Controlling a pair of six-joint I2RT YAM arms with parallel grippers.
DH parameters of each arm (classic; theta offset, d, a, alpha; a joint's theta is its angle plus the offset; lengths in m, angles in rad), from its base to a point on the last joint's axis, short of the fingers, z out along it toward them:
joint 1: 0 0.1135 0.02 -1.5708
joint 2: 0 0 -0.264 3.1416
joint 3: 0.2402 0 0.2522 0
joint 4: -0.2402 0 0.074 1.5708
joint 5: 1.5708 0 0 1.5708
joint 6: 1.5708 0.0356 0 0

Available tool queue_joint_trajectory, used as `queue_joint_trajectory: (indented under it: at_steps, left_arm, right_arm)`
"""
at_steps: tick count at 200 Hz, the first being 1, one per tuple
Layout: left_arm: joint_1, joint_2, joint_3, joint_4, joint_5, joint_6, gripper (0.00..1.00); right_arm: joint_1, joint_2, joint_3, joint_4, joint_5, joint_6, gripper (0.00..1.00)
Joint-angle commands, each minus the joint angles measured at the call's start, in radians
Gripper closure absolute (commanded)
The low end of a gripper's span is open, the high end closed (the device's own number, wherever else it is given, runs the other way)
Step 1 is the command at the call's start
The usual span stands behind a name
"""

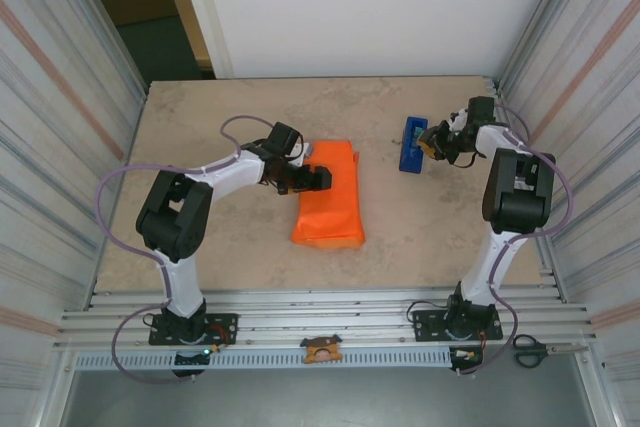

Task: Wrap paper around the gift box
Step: Tear off the tape with the cutter.

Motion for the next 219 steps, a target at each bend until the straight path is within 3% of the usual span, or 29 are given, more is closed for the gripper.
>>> queue_joint_trajectory:
  at_steps: [1, 147, 219]
  left_arm:
    - [-0.027, 0.069, -0.043, -0.079, -0.075, 0.041, 0.09]
    - [-0.029, 0.066, -0.043, -0.074, -0.064, 0.038, 0.09]
    - [-0.03, 0.071, -0.041, -0.073, -0.052, 0.038, 0.09]
  right_arm:
    - [0.012, 0.021, 0.035, -0.05, -0.024, -0.028, 0.73]
    - [0.025, 0.043, 0.045, -0.078, -0.02, -0.031, 0.82]
    - [0.019, 0.019, 0.029, -0.064, -0.024, -0.027, 0.82]
